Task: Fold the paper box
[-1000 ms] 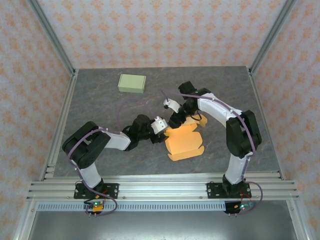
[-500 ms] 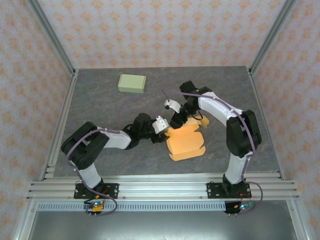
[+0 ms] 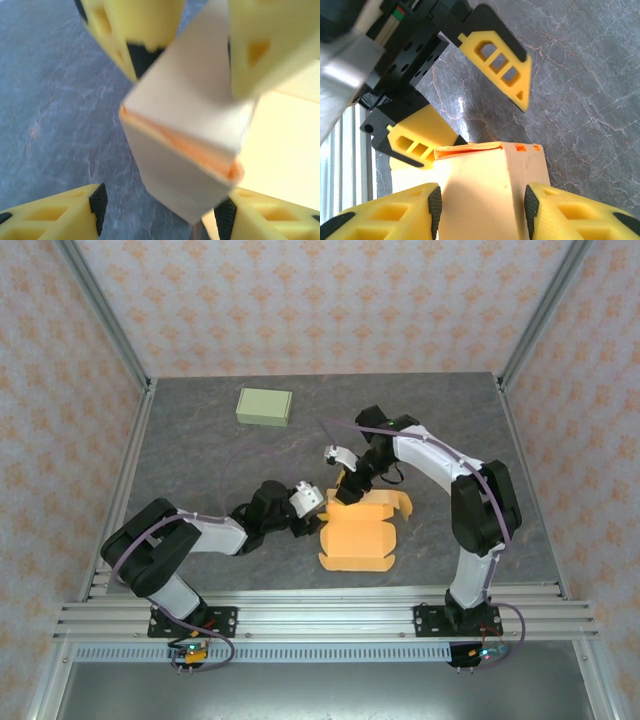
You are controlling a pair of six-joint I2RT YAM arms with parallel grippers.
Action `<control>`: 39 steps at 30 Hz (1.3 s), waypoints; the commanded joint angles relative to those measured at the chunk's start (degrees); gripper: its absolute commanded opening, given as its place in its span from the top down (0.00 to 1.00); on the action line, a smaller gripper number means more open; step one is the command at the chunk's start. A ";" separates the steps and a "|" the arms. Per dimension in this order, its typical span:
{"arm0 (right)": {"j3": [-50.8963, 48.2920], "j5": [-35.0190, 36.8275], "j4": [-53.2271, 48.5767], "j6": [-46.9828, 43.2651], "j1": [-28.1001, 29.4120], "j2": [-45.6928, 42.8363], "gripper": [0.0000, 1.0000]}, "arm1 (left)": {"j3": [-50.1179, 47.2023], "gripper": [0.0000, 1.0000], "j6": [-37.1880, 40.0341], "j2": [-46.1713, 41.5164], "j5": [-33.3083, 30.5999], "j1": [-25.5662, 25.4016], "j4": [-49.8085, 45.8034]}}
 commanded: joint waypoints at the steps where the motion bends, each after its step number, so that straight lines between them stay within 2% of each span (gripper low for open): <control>1: -1.06 -0.90 2.20 -1.19 1.37 1.04 0.51 | -2.81 0.39 -3.94 -2.99 -2.01 -0.25 5.02; 6: -0.20 7.59 5.08 0.40 4.02 2.63 0.53 | -9.39 0.38 -6.75 -8.41 -8.17 -0.25 9.80; 10: 0.86 10.29 5.27 -0.73 5.42 3.62 0.55 | -10.40 0.38 -7.04 -11.55 -10.78 -0.16 9.25; 17: 1.03 11.88 6.68 -5.35 7.09 4.04 0.57 | -8.85 0.38 -4.78 -9.42 -8.96 -0.05 7.90; 20: 1.46 10.43 6.74 -8.27 7.30 4.65 0.57 | -8.78 0.38 -4.92 -8.31 -8.71 0.01 8.54; 30: 1.44 0.31 5.70 -26.78 7.43 6.21 0.58 | -10.58 0.38 -6.88 -9.12 -8.43 0.01 9.60; 33: 3.29 -2.16 2.69 -28.56 7.54 7.09 0.58 | -11.20 0.38 -6.46 -9.45 -9.54 0.01 10.06; 39: 3.97 -1.74 0.26 -30.16 7.56 7.48 0.58 | -9.68 0.37 -5.02 -7.91 -10.50 0.01 10.59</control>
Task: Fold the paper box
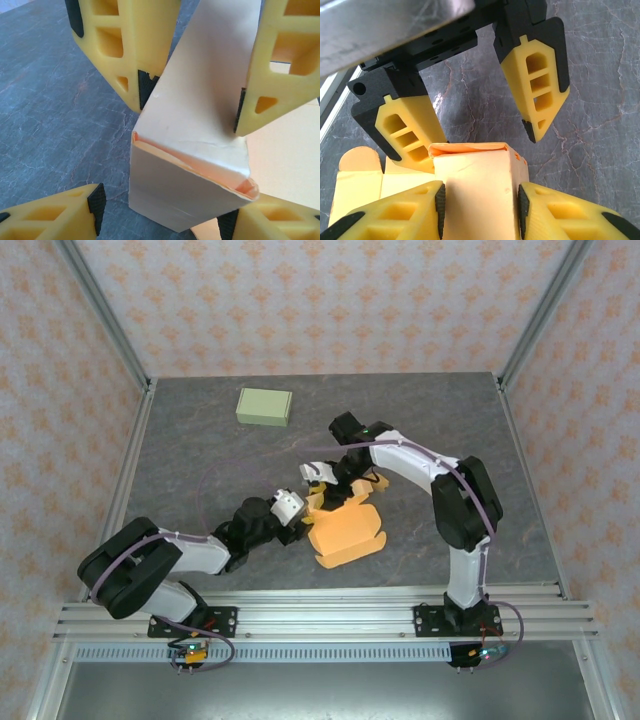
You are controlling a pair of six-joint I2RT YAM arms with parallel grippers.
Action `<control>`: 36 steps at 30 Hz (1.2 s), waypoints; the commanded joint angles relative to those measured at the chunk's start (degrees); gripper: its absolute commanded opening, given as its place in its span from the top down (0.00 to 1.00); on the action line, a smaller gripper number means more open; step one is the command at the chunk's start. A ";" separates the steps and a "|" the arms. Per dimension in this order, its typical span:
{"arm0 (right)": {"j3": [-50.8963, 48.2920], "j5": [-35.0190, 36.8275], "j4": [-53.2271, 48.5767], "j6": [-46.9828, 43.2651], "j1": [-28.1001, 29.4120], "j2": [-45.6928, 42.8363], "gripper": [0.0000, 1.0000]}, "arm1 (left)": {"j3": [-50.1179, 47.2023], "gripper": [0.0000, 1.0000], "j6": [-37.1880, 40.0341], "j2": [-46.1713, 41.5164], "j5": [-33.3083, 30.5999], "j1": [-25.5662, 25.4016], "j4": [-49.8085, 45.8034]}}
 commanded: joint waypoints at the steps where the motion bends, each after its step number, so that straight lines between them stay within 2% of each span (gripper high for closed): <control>1: 0.98 0.05 -4.55 -3.93 0.57 2.48 0.58 | 1.86 0.37 1.66 0.31 -1.52 0.01 2.21; 4: 2.64 -1.16 -5.41 -4.07 0.63 3.30 0.57 | 4.97 0.37 3.51 0.21 -0.52 -0.07 -0.38; 10: 6.51 -2.49 -7.36 -1.96 0.27 4.81 0.49 | 10.62 0.37 5.89 4.83 1.69 -0.08 -1.17; 17: 4.38 -4.68 -4.35 0.52 -2.59 1.59 0.44 | 11.05 0.39 5.75 8.92 4.75 -0.07 0.02; 23: 2.41 -5.37 -3.59 2.00 -6.66 -2.75 0.41 | 11.68 0.50 5.45 11.38 5.28 0.02 0.41; 26: -1.29 -5.91 0.33 5.33 -8.79 -6.80 0.40 | 12.76 0.61 5.18 11.55 6.39 0.22 -1.11; 33: -11.82 -8.84 8.77 8.80 -13.25 -16.39 0.40 | 16.12 0.66 4.05 12.61 10.66 0.32 -2.56; 36: -19.98 -5.40 22.30 16.54 -15.05 -22.35 0.40 | 16.51 0.67 2.99 12.86 11.59 0.37 -1.95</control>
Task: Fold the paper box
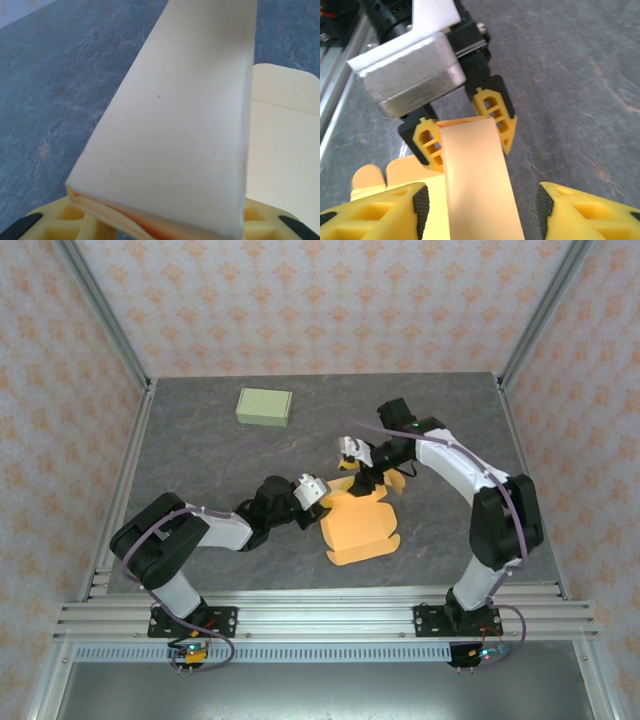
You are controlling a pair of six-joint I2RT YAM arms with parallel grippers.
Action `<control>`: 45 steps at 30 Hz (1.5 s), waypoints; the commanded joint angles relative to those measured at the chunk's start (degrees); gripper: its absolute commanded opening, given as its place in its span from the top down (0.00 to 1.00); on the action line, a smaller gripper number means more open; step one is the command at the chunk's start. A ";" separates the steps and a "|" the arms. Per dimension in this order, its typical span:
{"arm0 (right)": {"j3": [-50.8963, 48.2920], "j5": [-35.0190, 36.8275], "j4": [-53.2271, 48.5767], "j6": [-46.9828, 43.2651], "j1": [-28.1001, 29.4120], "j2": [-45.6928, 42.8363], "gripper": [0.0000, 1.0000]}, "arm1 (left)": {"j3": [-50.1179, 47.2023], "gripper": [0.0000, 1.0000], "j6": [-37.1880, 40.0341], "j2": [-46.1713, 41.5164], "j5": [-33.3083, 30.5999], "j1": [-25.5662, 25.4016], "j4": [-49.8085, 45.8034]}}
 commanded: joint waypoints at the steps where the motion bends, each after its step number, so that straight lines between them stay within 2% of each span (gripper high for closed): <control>1: -8.64 1.89 18.53 10.25 -1.83 -6.74 0.40 | 1.32 0.66 -1.72 0.62 2.59 0.41 0.68; 4: -18.43 11.67 38.81 25.65 -3.40 -13.39 0.40 | 1.21 0.66 -2.68 0.31 2.17 0.38 0.54; 7: -26.54 23.50 56.27 45.14 -5.73 -19.34 0.38 | 0.88 0.67 -3.73 0.15 0.91 0.41 0.10; 8: -28.77 25.42 59.43 49.78 -6.88 -21.08 0.38 | 0.84 0.67 -4.17 0.34 0.21 0.34 0.01; 9: -31.02 25.74 62.08 52.26 -7.77 -22.77 0.38 | 0.92 0.67 -4.60 0.58 -0.22 0.40 -0.06; 12: -36.12 32.62 66.22 58.29 -10.57 -25.25 0.38 | 0.98 0.67 -5.77 1.45 -1.50 0.57 0.14; 15: -39.28 38.80 68.05 64.77 -15.90 -25.29 0.45 | 0.63 0.67 -6.97 1.16 -1.40 1.08 0.19; 16: -39.85 38.87 68.21 65.54 -17.48 -25.25 0.46 | 0.46 0.67 -7.26 0.86 -1.20 1.29 0.11; 20: -37.90 36.40 60.00 56.86 -18.51 -22.74 0.51 | 0.10 0.67 -7.77 -0.85 -0.92 1.64 -1.47; 25: -38.39 18.33 59.10 47.51 -18.06 -18.40 0.50 | -0.65 0.67 -9.71 -1.77 0.25 2.71 -1.05; 28: -36.51 17.22 52.00 38.45 -16.53 -16.68 0.50 | -1.81 0.67 -12.25 -1.27 2.43 3.60 2.03; 30: -35.38 15.28 50.00 35.82 -16.36 -15.78 0.49 | -1.71 0.67 -12.91 -1.13 3.22 3.84 2.03; 36: -31.57 4.93 42.51 26.51 -13.41 -13.26 0.49 | -1.12 0.67 -13.86 -1.88 5.62 3.92 1.97; 39: -31.14 1.43 42.18 25.21 -12.80 -13.17 0.50 | -0.79 0.67 -13.78 -2.19 6.29 3.93 1.06; 45: -29.75 -0.83 38.76 22.88 -12.15 -12.57 0.55 | -0.46 0.67 -14.58 -2.10 6.21 3.91 1.09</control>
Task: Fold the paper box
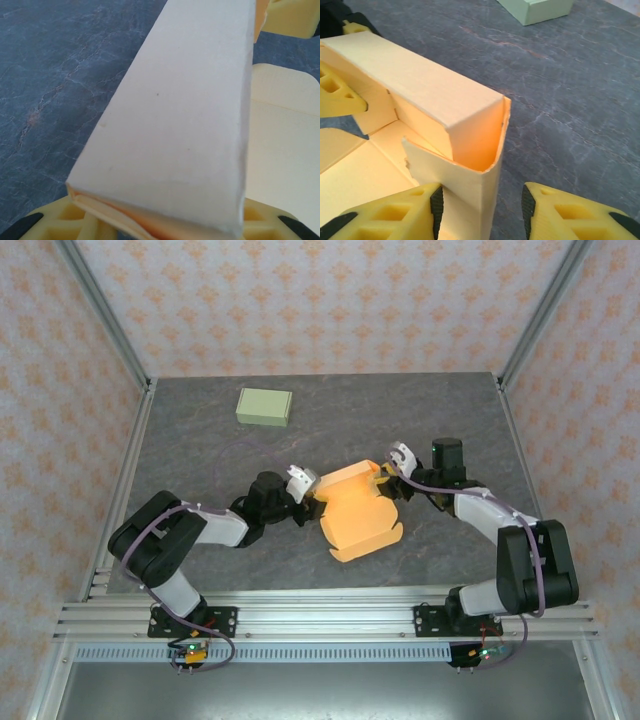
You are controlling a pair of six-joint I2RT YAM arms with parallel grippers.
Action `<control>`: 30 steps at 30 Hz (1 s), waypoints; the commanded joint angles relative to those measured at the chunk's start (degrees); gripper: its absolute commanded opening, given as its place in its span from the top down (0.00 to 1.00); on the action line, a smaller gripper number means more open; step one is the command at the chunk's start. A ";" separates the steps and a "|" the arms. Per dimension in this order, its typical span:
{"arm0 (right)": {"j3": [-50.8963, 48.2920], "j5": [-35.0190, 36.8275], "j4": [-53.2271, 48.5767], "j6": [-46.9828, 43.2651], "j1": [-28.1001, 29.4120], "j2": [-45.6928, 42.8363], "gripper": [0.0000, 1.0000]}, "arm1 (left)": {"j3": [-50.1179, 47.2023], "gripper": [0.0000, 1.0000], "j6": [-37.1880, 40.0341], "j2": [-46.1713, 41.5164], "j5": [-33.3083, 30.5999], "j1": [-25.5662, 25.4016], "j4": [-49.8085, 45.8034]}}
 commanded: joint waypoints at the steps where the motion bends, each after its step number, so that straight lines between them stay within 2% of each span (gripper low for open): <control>1: 2.20 -4.76 -2.89 -3.91 0.88 1.07 0.56 | 0.89 0.67 -1.33 -1.79 1.54 0.10 1.50; 4: 2.05 -2.71 -1.85 -3.66 2.22 1.38 0.59 | 1.56 0.68 -2.21 -1.86 1.46 0.10 0.99; 7: -0.57 0.76 8.46 4.30 3.12 0.91 0.59 | 2.40 0.68 -4.38 -1.52 1.29 0.10 0.92; 9: -2.19 5.82 14.18 8.37 4.41 0.26 0.60 | 2.50 0.69 -6.04 -0.95 1.38 -0.06 2.06; 11: -2.74 13.49 17.53 12.17 6.37 -0.10 0.65 | 2.32 0.69 -7.37 -0.27 1.22 -0.23 3.70; 18: -4.47 25.33 26.03 16.71 11.20 0.31 0.66 | 3.10 0.69 -8.39 0.52 0.48 -1.95 4.24; 22: -4.79 34.82 32.18 20.82 13.43 2.46 0.66 | 3.70 0.69 -8.74 0.26 -0.37 -2.96 3.79; 26: -3.43 46.74 34.01 21.77 16.58 5.45 0.77 | 5.65 0.70 -10.01 0.27 -3.06 -3.98 0.55; 28: -2.56 50.33 34.20 23.35 17.42 7.24 0.84 | 6.77 0.71 -11.54 0.31 -5.16 -4.36 -1.80; 30: -2.54 54.33 35.68 22.70 18.44 8.79 0.85 | 7.11 0.71 -12.48 0.25 -6.28 -4.47 -2.22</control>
